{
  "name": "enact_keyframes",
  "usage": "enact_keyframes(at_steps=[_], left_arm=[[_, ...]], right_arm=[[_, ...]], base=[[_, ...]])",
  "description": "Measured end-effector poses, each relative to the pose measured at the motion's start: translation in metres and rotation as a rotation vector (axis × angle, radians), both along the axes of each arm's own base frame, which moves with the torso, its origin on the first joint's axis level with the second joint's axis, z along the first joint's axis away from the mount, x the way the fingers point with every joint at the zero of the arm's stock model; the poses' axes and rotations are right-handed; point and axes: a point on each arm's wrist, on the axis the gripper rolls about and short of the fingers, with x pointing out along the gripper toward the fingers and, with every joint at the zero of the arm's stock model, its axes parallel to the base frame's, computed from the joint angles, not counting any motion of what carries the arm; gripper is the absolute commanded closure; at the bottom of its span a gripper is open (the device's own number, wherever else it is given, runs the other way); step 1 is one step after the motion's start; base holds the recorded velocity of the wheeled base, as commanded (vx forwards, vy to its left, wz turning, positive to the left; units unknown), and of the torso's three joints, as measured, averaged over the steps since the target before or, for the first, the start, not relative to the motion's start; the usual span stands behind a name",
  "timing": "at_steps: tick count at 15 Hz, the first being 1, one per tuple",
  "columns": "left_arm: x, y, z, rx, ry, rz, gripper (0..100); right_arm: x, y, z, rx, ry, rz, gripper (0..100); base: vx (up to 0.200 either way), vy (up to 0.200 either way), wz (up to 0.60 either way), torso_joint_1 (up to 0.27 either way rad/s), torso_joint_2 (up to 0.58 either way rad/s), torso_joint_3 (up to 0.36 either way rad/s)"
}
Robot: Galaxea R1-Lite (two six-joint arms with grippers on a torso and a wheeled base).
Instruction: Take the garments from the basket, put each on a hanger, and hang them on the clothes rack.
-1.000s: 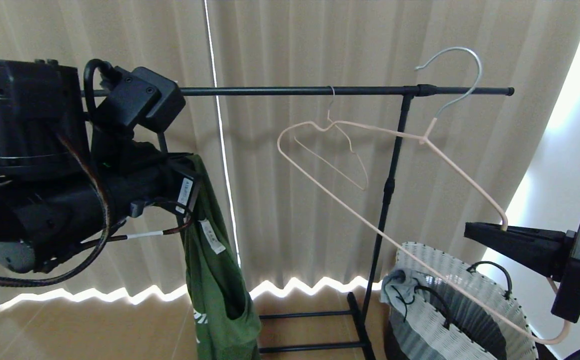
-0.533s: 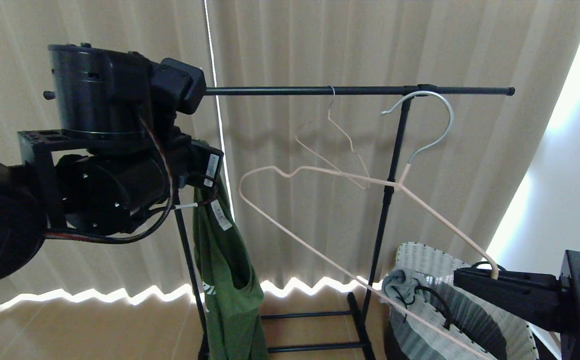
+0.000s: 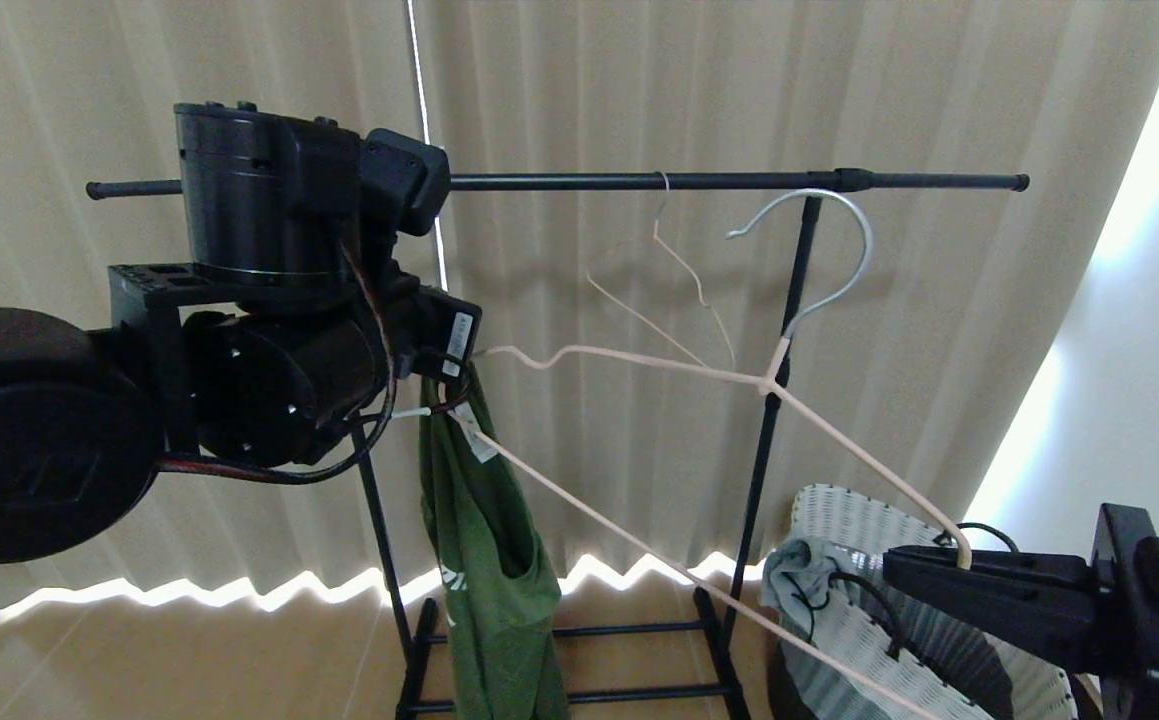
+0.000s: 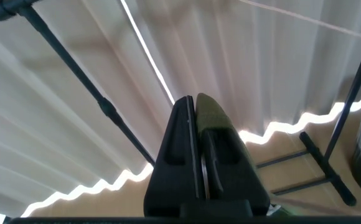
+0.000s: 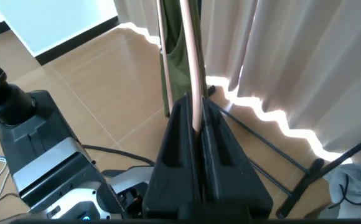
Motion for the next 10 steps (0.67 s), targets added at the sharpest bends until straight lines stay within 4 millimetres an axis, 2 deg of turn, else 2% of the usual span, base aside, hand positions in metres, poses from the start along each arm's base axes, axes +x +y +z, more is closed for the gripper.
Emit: enact_keyframes(at_steps=[3,10], left_arm=[[0.0,0.0,-0.001,0.002,0.002,0.009,100],[0.0,0.002,-0.001,0.017,-0.008,0.082,100]], right_arm=[[0.011,0.009,0.004,0.033,-0.044,-0.004,100],[0.031,0.025,-0.007,0.002,-0.007,-0.011,100]], base=[[0.0,0.0,0.0,0.0,0.0,0.0],[0.0,0.0,0.0,0.0,0.0,0.0]])
